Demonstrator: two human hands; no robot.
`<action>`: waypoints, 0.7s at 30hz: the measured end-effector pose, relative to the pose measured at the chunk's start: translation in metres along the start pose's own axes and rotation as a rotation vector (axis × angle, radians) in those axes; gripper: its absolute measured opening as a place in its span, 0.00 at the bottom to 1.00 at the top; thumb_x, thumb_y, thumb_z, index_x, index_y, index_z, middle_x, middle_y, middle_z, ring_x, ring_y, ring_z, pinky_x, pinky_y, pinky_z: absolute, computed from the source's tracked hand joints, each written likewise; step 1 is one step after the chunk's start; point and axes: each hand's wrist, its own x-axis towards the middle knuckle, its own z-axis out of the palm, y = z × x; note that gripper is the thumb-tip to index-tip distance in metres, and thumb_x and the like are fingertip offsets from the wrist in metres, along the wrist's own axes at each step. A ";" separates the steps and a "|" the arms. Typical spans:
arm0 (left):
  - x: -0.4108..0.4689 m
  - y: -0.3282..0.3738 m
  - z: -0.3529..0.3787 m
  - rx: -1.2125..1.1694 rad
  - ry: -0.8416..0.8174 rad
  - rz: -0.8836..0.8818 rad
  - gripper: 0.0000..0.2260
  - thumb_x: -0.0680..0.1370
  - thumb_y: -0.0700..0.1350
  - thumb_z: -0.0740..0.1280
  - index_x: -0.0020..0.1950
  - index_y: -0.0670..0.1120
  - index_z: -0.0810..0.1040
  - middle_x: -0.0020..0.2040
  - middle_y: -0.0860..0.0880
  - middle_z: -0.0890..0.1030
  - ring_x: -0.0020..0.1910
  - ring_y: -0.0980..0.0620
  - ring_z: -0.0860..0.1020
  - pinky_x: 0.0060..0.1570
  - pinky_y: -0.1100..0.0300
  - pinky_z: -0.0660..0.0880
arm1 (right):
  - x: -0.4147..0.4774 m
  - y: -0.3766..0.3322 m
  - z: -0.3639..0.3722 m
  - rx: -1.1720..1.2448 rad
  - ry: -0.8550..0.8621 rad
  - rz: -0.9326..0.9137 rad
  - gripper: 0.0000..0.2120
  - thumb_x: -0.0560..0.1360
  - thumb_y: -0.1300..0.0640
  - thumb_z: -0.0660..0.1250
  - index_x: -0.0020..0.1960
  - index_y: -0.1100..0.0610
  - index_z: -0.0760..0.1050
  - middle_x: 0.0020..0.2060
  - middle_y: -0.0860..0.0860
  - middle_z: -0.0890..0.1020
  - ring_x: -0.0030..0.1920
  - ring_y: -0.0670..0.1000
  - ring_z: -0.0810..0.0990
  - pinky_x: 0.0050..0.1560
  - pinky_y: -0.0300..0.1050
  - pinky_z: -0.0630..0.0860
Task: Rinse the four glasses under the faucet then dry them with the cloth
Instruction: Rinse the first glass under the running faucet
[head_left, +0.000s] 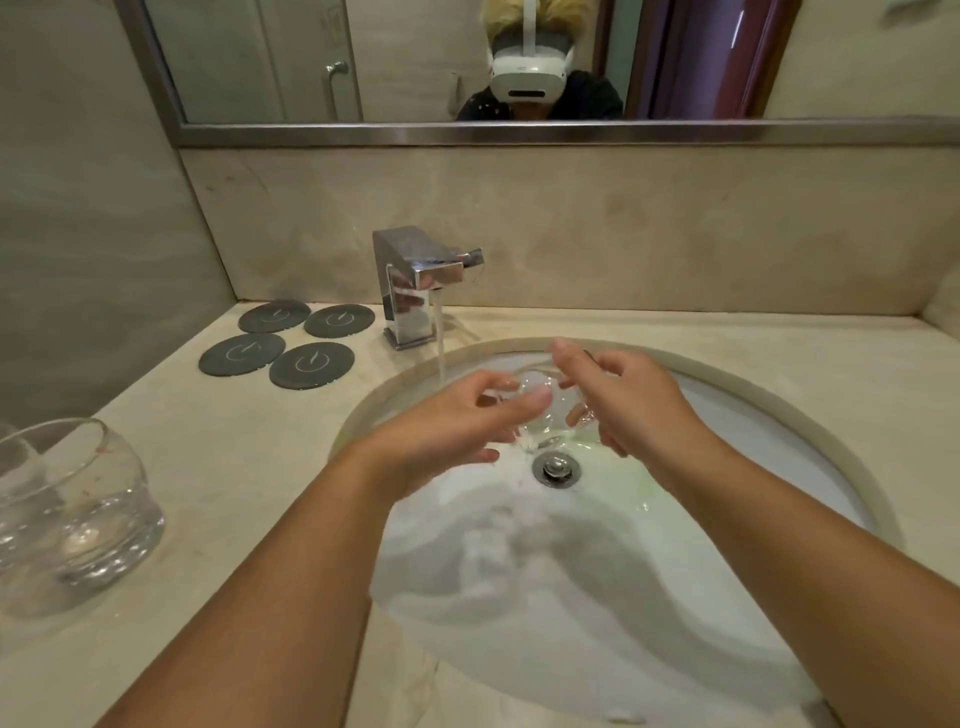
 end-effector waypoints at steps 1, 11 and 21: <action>0.000 0.002 0.005 0.062 0.027 0.046 0.38 0.69 0.71 0.77 0.74 0.55 0.73 0.65 0.53 0.83 0.60 0.56 0.84 0.65 0.51 0.80 | 0.002 0.004 -0.001 0.077 -0.020 0.084 0.28 0.78 0.27 0.62 0.50 0.51 0.84 0.30 0.49 0.86 0.23 0.47 0.72 0.34 0.43 0.69; 0.002 0.007 0.026 0.342 0.334 0.256 0.32 0.71 0.58 0.82 0.70 0.56 0.73 0.60 0.61 0.79 0.58 0.59 0.80 0.61 0.54 0.80 | 0.016 0.014 0.001 0.329 -0.516 0.451 0.24 0.82 0.36 0.54 0.49 0.55 0.76 0.35 0.54 0.84 0.28 0.52 0.74 0.33 0.45 0.68; 0.005 0.000 0.050 0.599 0.292 0.258 0.35 0.69 0.61 0.79 0.74 0.54 0.74 0.61 0.58 0.78 0.55 0.63 0.78 0.48 0.72 0.71 | 0.036 0.024 -0.010 0.359 0.154 0.296 0.14 0.82 0.48 0.60 0.44 0.54 0.78 0.49 0.54 0.86 0.47 0.56 0.82 0.45 0.48 0.73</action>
